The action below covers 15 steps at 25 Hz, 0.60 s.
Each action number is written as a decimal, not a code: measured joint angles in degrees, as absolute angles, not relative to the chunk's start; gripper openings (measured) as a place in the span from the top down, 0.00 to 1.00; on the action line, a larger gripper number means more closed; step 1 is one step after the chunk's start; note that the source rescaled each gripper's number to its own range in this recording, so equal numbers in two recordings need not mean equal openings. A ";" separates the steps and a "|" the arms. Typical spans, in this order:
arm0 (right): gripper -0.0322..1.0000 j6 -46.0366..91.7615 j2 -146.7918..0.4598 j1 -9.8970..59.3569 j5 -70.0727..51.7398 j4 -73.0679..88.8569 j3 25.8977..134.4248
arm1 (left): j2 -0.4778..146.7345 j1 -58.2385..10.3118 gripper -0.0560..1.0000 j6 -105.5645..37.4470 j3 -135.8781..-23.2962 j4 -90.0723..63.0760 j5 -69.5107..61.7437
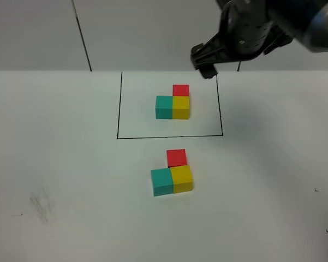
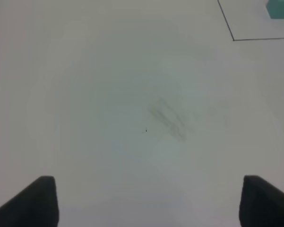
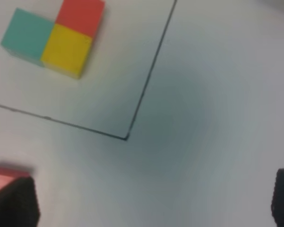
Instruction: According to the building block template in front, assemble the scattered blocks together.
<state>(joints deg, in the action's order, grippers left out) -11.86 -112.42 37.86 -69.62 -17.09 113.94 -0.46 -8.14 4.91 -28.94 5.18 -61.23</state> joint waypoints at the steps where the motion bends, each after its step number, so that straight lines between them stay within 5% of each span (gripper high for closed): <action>1: 0.00 -9.11 -110.78 36.62 -69.62 -17.13 113.94 | -0.46 -8.14 0.28 4.91 -28.94 5.18 -61.23; 8: 0.00 4.72 -97.99 26.70 -69.59 -15.14 110.60 | -0.46 -8.14 0.28 4.91 -28.94 5.18 -61.23; 15: 0.02 5.45 -79.68 17.47 -69.77 -14.70 90.99 | -0.46 -8.14 0.28 4.91 -28.94 5.18 -61.23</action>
